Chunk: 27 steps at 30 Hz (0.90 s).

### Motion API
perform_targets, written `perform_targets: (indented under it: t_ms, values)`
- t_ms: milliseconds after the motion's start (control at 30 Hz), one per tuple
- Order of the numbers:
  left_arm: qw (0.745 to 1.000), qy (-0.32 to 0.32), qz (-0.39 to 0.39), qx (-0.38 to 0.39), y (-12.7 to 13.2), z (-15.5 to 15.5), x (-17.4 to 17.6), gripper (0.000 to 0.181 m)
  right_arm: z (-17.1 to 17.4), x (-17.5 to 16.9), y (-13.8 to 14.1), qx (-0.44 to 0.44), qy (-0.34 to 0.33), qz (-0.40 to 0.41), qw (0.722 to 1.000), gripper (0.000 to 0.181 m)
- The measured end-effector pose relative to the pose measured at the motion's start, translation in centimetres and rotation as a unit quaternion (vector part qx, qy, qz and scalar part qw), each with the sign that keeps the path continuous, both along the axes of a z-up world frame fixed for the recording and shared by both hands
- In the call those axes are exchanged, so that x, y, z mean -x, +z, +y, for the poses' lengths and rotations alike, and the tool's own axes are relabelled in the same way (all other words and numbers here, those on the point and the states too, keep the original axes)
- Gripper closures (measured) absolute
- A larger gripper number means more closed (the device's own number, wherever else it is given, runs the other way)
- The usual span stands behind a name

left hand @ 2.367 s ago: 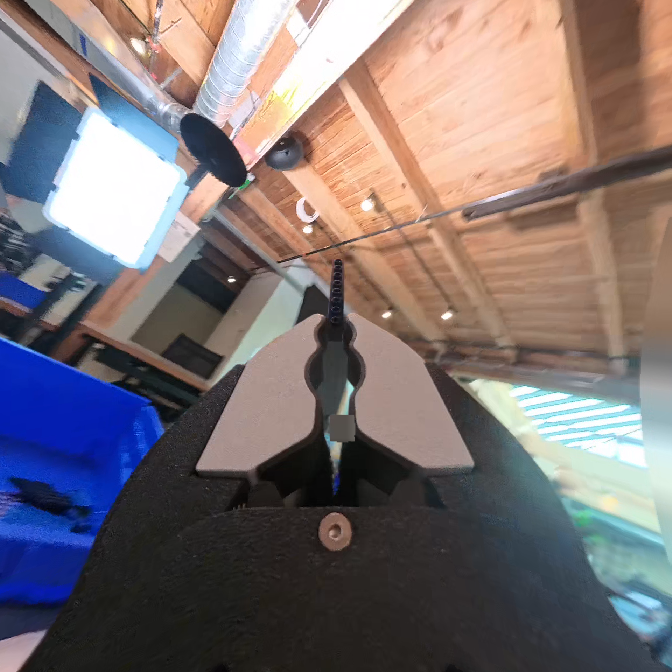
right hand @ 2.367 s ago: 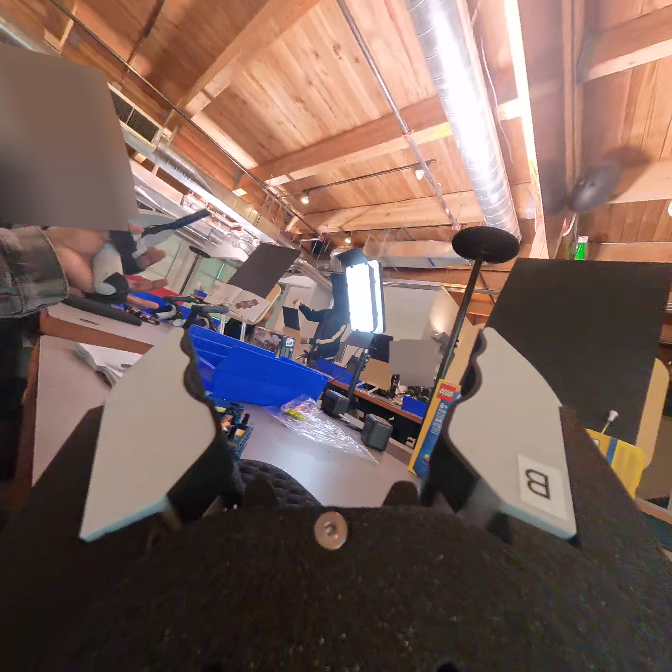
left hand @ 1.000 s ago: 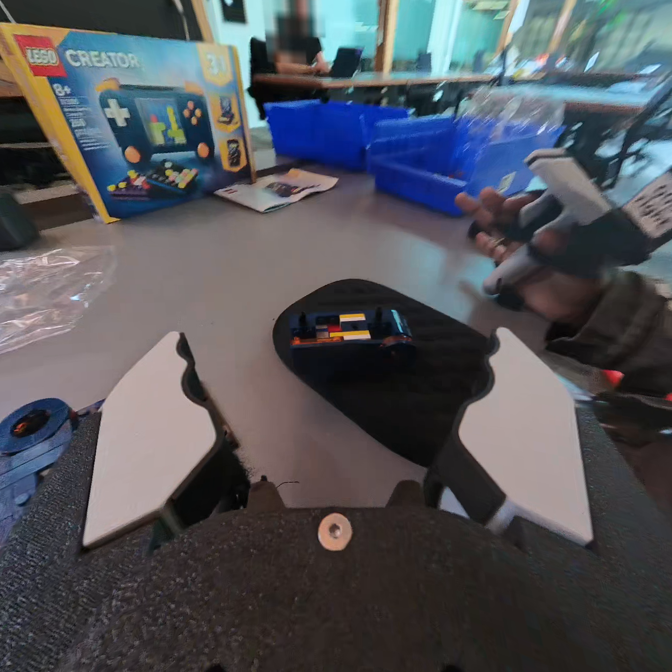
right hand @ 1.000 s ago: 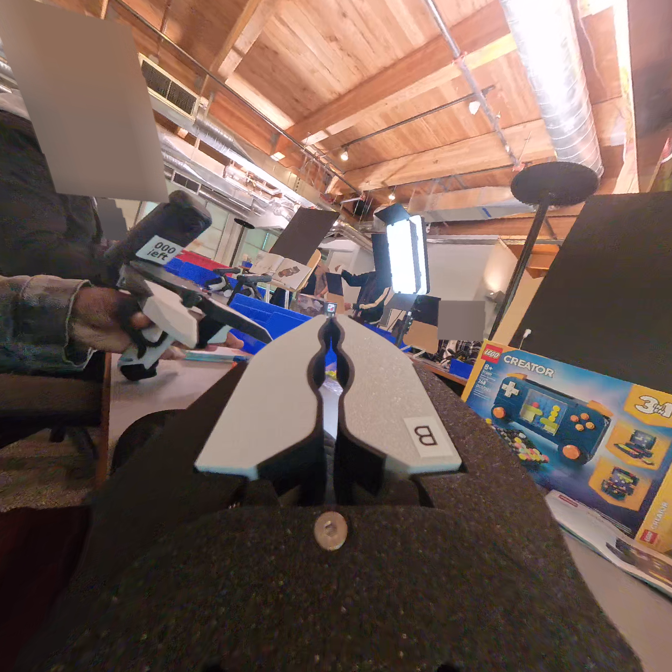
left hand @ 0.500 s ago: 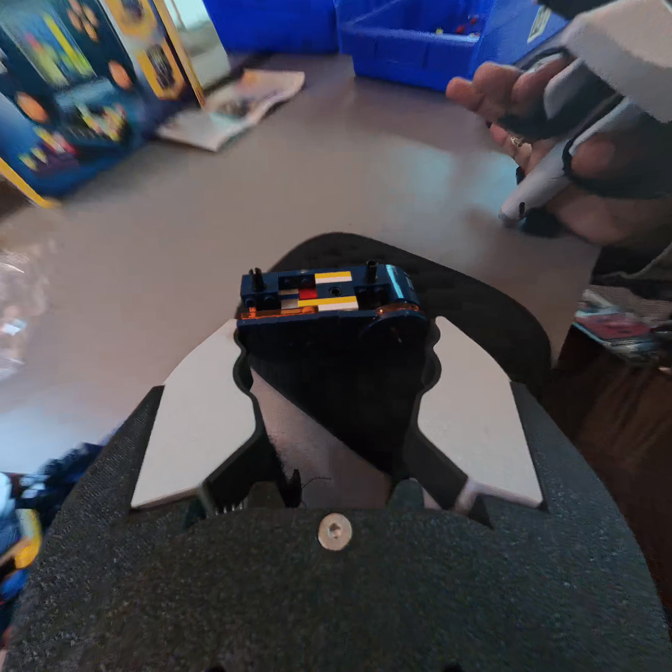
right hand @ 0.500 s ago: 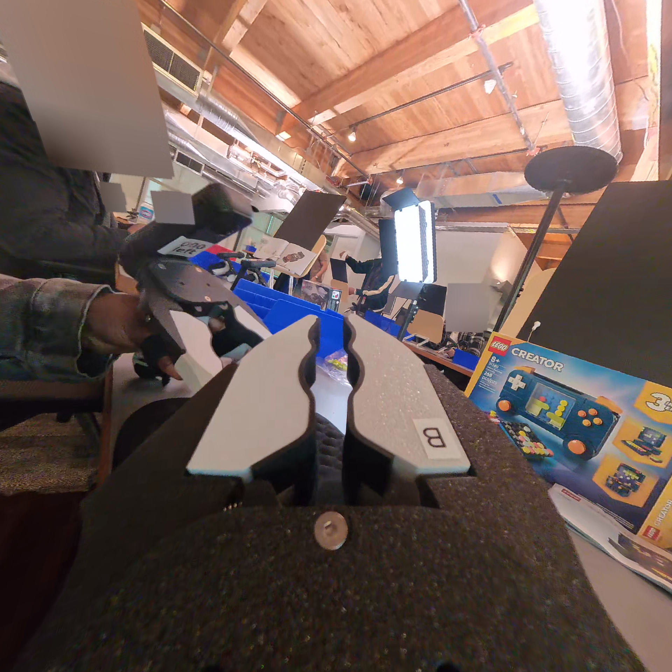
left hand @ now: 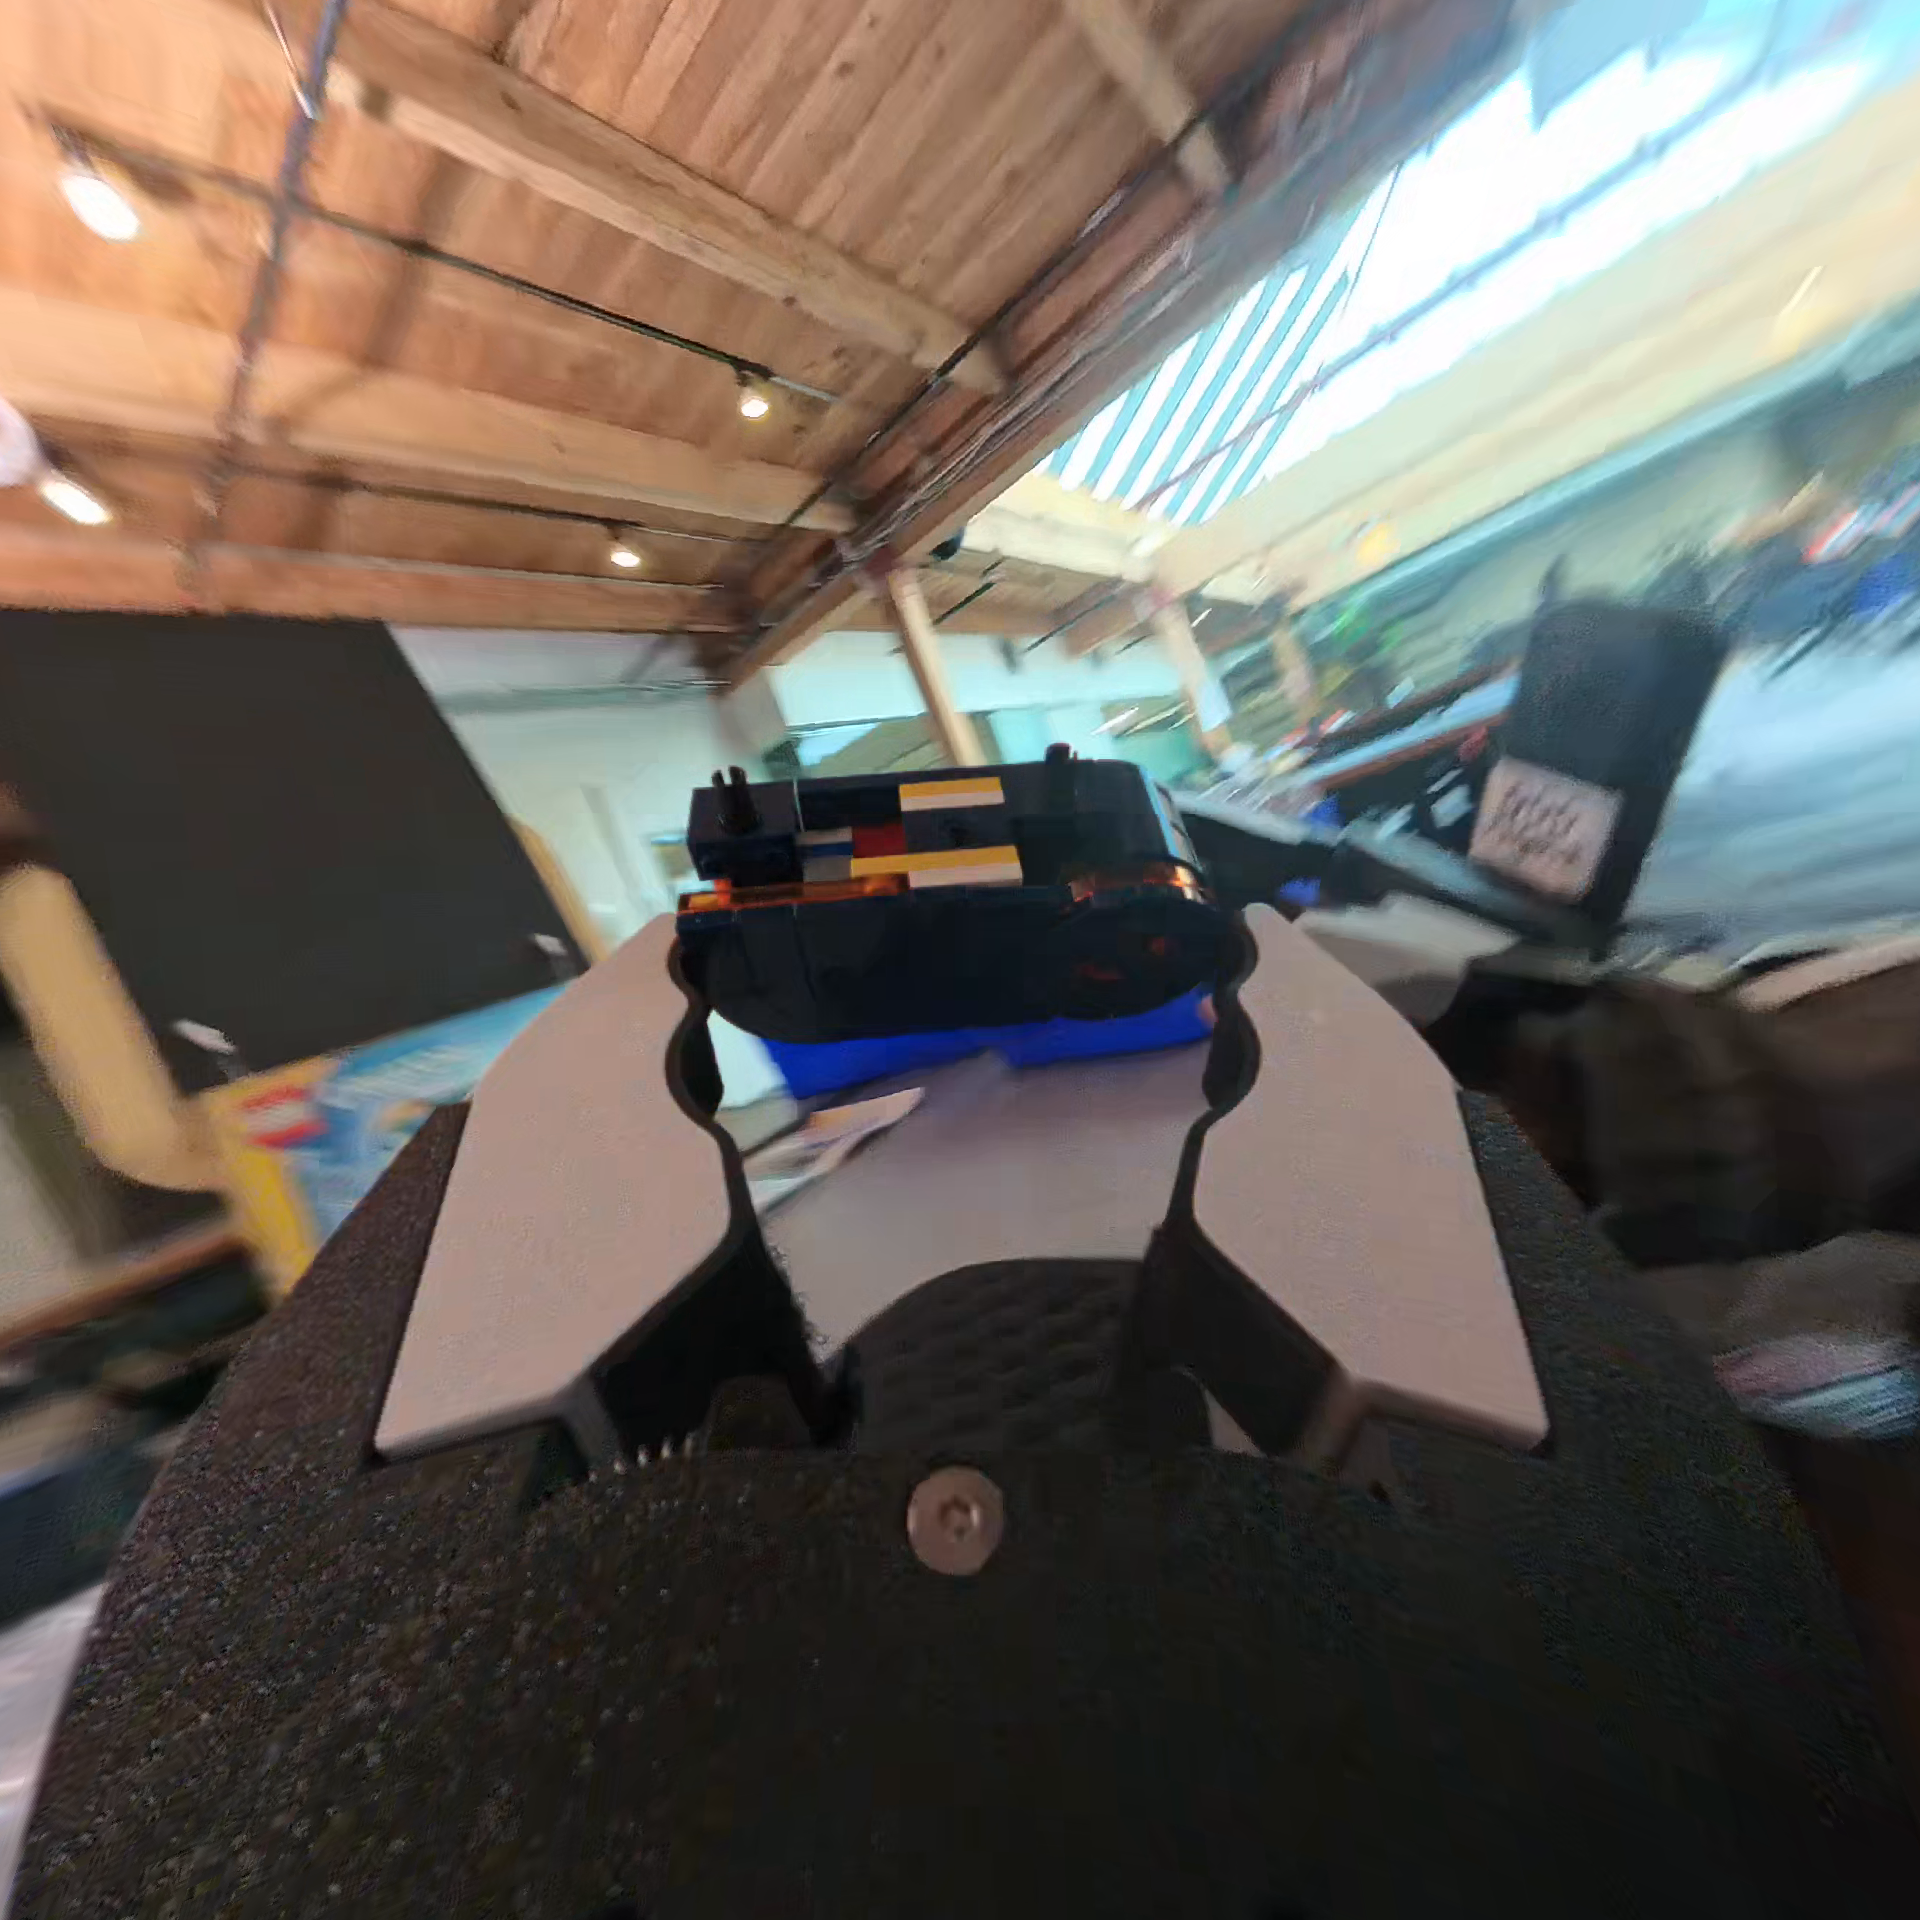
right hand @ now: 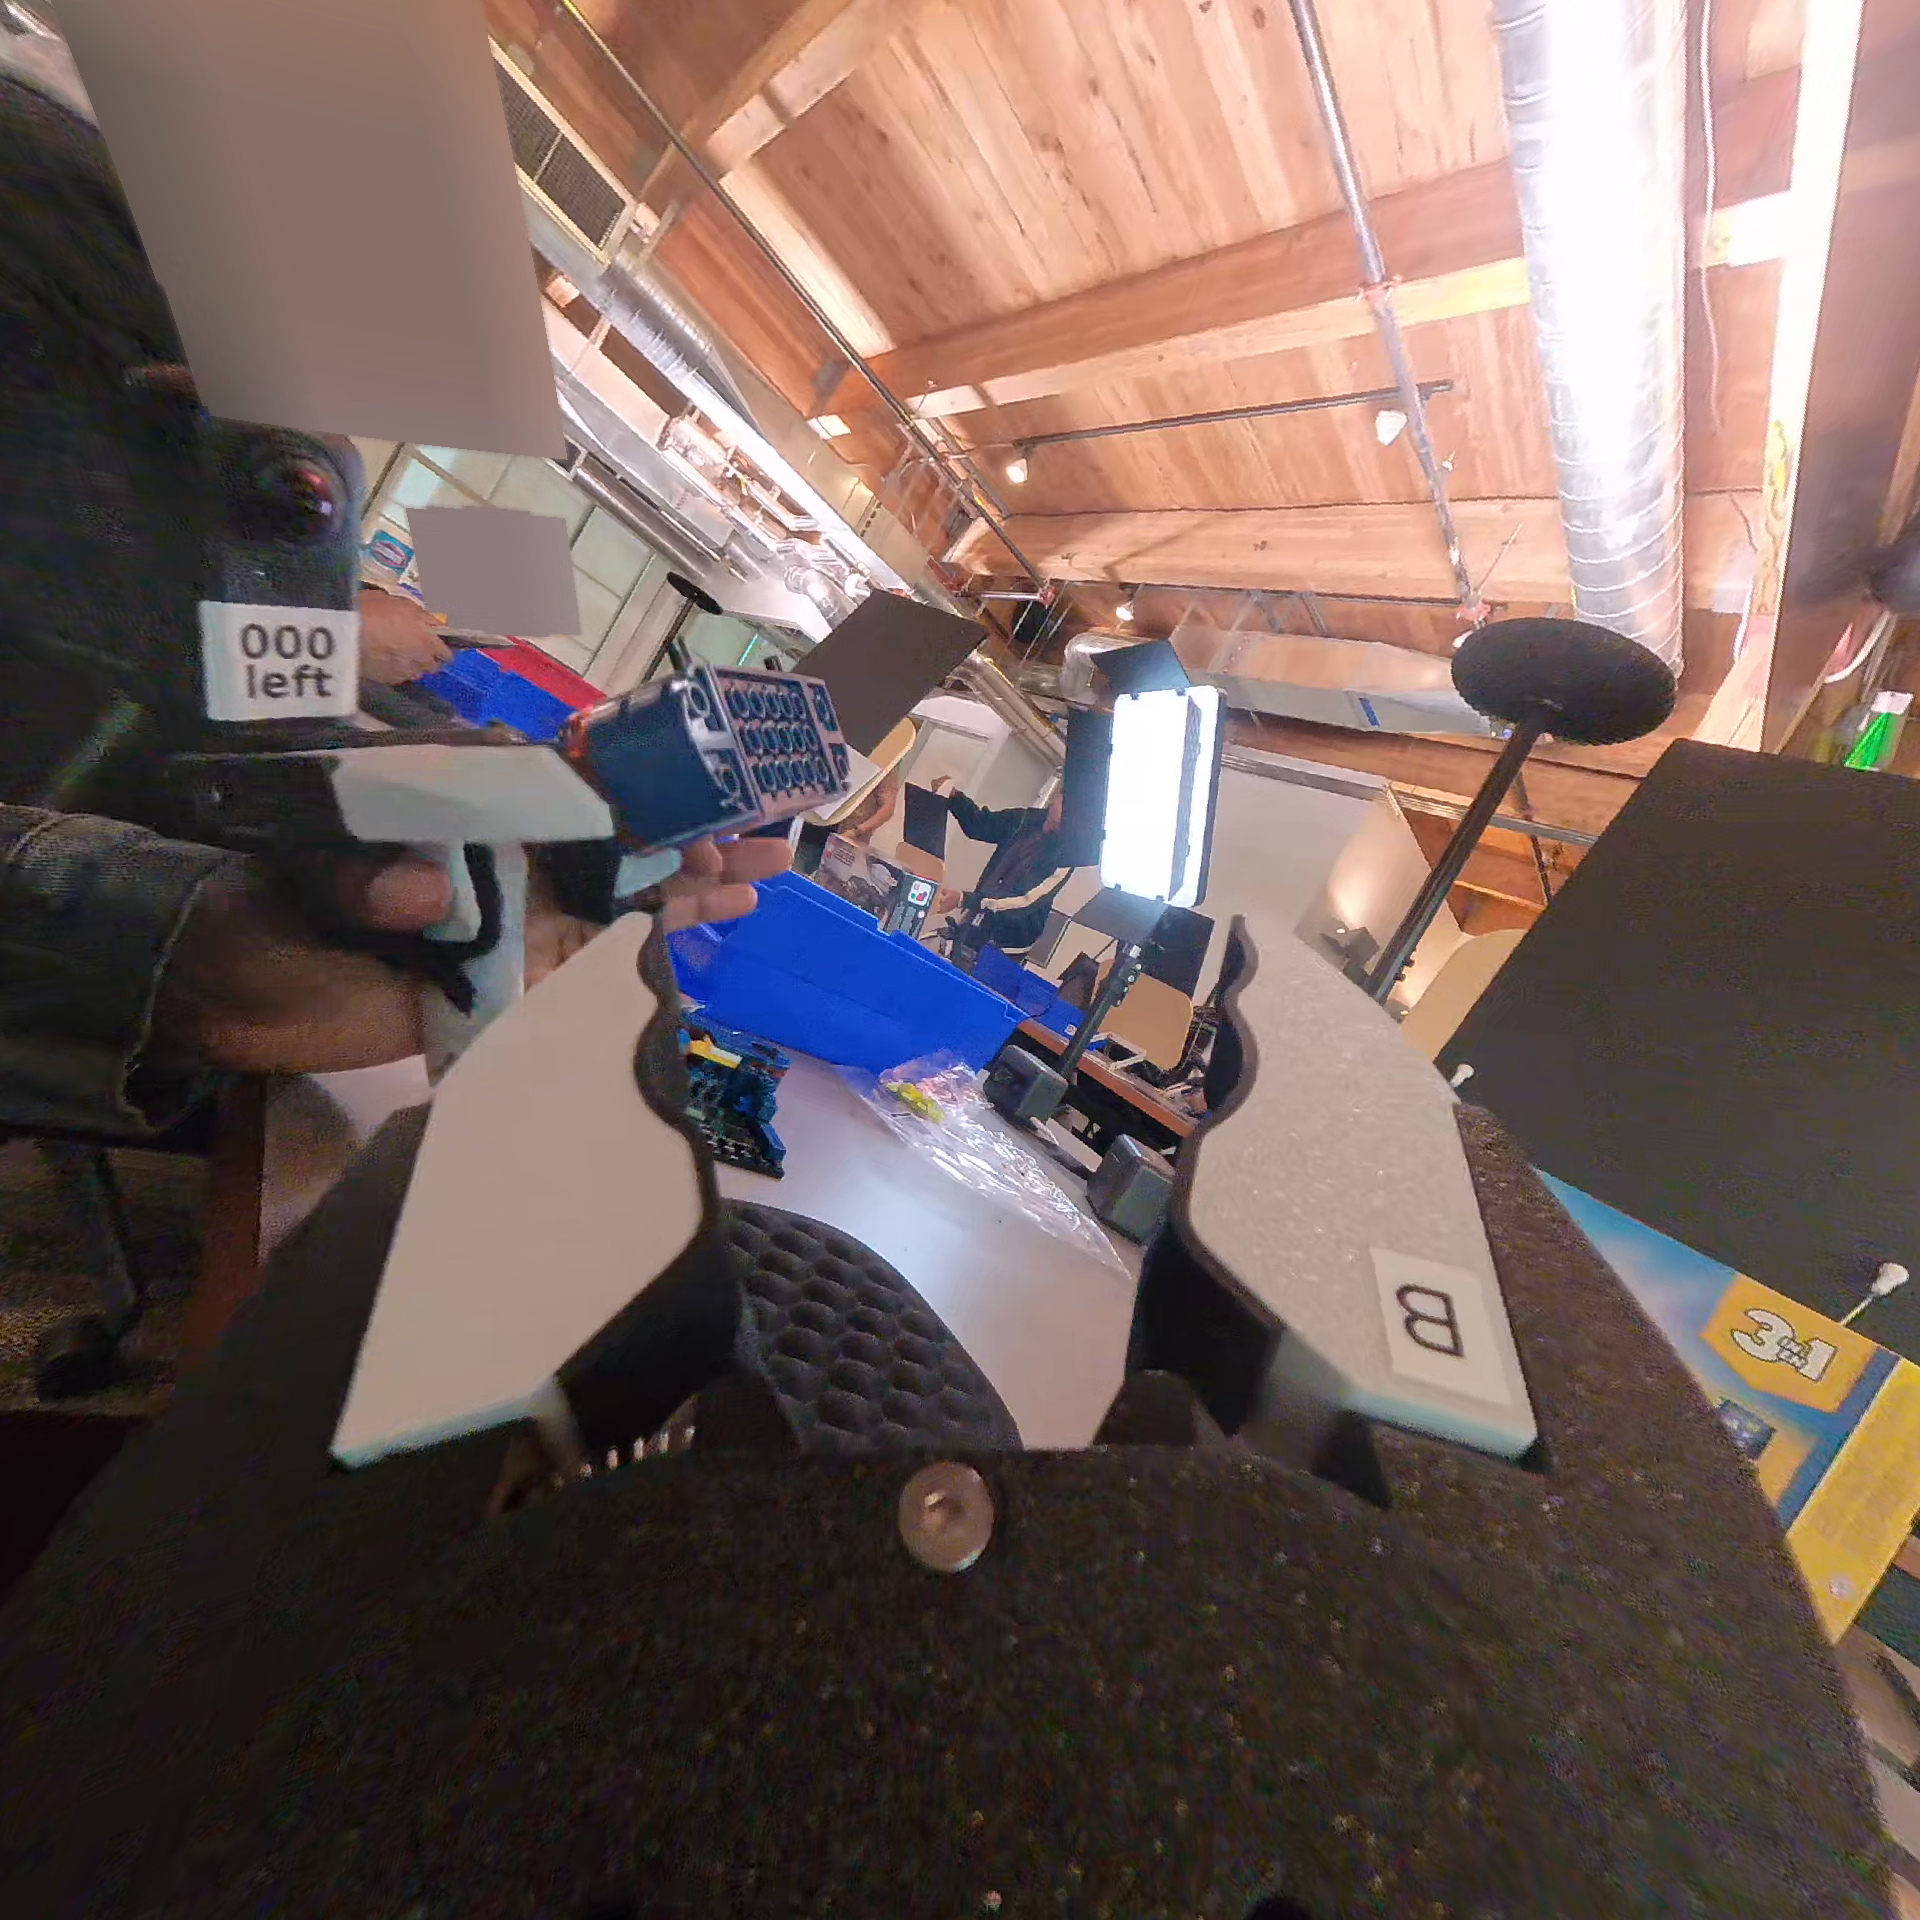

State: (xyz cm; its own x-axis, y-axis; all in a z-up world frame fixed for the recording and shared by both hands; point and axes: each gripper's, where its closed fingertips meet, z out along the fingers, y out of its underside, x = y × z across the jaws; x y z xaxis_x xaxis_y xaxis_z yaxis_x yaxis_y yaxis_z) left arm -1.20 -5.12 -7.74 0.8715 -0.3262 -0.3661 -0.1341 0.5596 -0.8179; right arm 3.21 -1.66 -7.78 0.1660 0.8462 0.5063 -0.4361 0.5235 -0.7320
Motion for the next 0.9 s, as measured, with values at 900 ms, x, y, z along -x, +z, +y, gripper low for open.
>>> perform_targets:
  t_ms: [900]
  values:
    - [0.811,0.011,0.576,0.103,-5.7,0.7,-4.0,0.088,-4.4,2.8,-2.3,0.262,0.336,-0.249,0.87,0.137]
